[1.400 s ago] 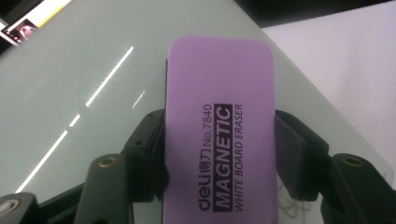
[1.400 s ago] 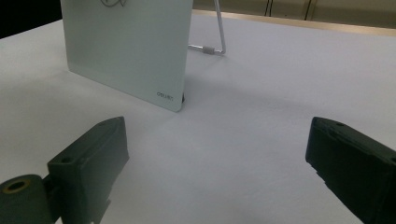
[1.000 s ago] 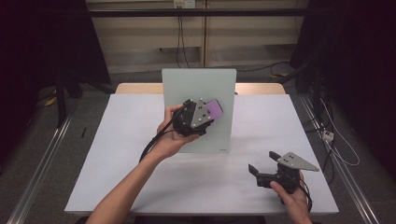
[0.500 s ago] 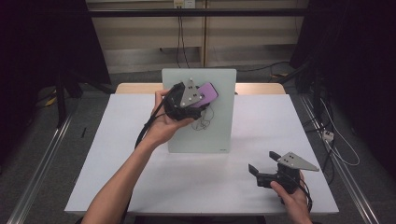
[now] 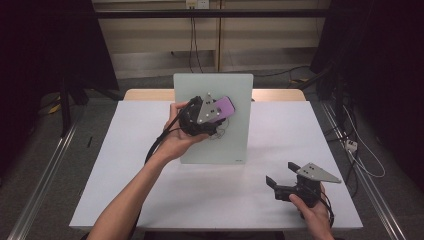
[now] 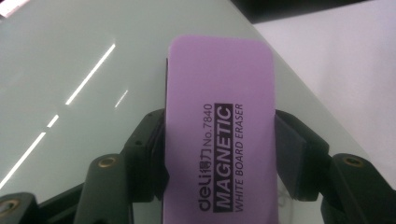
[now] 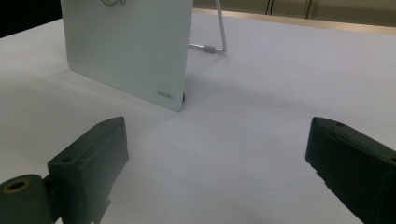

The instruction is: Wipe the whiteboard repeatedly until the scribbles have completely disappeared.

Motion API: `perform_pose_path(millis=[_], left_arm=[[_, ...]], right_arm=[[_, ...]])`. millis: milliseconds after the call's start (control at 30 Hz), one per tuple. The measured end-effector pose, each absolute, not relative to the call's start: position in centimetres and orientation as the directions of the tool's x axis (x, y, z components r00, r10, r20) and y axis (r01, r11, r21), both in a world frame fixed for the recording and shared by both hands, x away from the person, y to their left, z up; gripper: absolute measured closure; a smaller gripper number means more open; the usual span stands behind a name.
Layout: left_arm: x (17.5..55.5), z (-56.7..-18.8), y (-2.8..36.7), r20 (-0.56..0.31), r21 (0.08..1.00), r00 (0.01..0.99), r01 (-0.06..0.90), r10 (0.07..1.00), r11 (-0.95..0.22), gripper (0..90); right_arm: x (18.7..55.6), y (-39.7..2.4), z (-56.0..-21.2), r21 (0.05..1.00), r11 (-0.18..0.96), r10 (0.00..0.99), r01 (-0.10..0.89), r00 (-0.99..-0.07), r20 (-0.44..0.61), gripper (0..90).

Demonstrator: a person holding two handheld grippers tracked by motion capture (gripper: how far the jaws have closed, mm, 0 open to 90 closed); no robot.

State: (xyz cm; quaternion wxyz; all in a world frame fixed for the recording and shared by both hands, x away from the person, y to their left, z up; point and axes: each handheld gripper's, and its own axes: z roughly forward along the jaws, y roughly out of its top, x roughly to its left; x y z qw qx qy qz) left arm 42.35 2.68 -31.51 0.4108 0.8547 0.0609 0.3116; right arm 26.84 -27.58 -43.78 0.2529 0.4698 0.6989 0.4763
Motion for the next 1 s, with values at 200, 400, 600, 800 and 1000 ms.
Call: perform_pose_path(millis=[200, 400, 600, 800, 1000], left_arm=[[41.7, -33.2, 2.4, 0.486, 0.718, 0.811, -0.158, 0.326, -0.678, 40.9], [41.2, -34.4, 2.3, 0.482, 0.703, 0.823, -0.159, 0.300, -0.693, 40.9], [41.3, -34.2, 2.3, 0.469, 0.701, 0.832, -0.147, 0.296, -0.698, 40.9], [41.7, -33.1, 2.5, 0.463, 0.719, 0.823, -0.131, 0.330, -0.683, 41.0], [42.3, -31.2, 3.0, 0.473, 0.738, 0.796, -0.124, 0.378, -0.664, 41.0]], right_arm=[[26.8, -27.6, -43.8, 0.904, 0.105, 0.898, 0.415, -0.429, 0.093, 5.7], [26.8, -27.6, -43.8, 0.904, 0.104, 0.899, 0.416, -0.428, 0.094, 5.7], [26.8, -27.6, -43.8, 0.904, 0.105, 0.899, 0.415, -0.428, 0.093, 5.7], [26.8, -27.6, -43.8, 0.903, 0.104, 0.899, 0.416, -0.428, 0.094, 5.7], [26.8, -27.6, -43.8, 0.904, 0.104, 0.899, 0.416, -0.429, 0.094, 5.7]])
